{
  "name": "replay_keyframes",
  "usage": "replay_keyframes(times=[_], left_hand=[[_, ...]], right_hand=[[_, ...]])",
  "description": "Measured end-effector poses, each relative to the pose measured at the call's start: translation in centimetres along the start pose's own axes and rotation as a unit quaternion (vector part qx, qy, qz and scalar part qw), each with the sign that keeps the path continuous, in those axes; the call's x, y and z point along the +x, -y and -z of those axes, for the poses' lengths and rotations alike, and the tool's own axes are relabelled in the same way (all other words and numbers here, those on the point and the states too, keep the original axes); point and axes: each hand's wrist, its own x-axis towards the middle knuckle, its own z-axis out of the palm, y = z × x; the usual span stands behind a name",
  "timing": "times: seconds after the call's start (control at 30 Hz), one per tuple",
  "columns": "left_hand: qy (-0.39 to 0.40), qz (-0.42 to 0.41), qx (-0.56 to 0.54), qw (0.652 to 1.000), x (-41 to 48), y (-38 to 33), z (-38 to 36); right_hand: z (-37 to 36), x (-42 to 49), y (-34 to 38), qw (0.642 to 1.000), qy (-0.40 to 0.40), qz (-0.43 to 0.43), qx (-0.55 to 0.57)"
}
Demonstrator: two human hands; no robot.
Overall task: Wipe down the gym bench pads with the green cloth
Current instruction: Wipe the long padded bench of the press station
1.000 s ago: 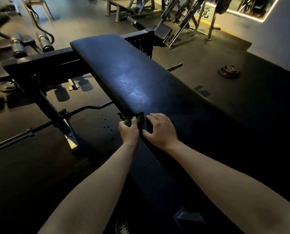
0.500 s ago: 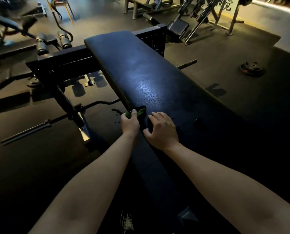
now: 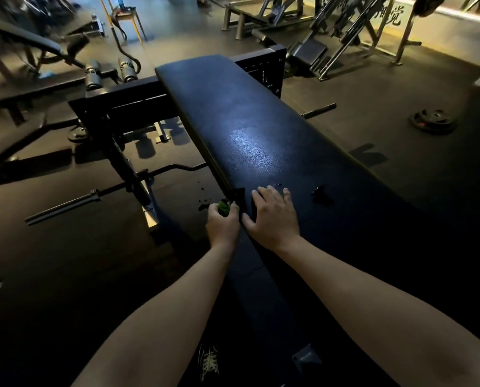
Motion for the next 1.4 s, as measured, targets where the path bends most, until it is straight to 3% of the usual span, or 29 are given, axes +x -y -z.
replay_keyframes(times=[0.2, 0.43, 0.53, 1.03, 1.2, 1.3, 1.4], left_hand=[[-0.006, -0.014, -0.011, 1.000, -1.3, 0.6, 0.5], [0.007, 0.023, -0.054, 0.998, 4.1, -3.4, -1.5], [0.002, 0.008, -0.025, 1.000, 4.5, -2.7, -1.8], [0.017, -0.037, 0.004, 0.999, -5.9, 1.5, 0.4], [-0.011, 0.005, -0.124, 0.992, -5.6, -0.4, 1.5], [0.008, 0.041, -0.239, 0.970, -4.5, -2.9, 1.3], [0.056, 0.045, -0.305, 0.950, -3.6, -5.0, 0.7]], right_hand=[[0.3, 0.3, 0.0, 0.997, -0.007, -0.008, 0.075], [-0.4, 0.6, -0.2, 0.997, -0.016, -0.007, 0.075], [-0.6, 0.6, -0.3, 0.996, -0.028, -0.014, 0.080], [0.6, -1.4, -0.6, 0.995, -0.019, 0.005, 0.098], [1.5, -2.6, -0.2, 0.981, -0.059, 0.057, 0.173], [1.9, -2.6, 0.3, 0.944, 0.009, 0.103, 0.314], [1.7, -1.4, 0.6, 0.926, 0.031, 0.094, 0.365]])
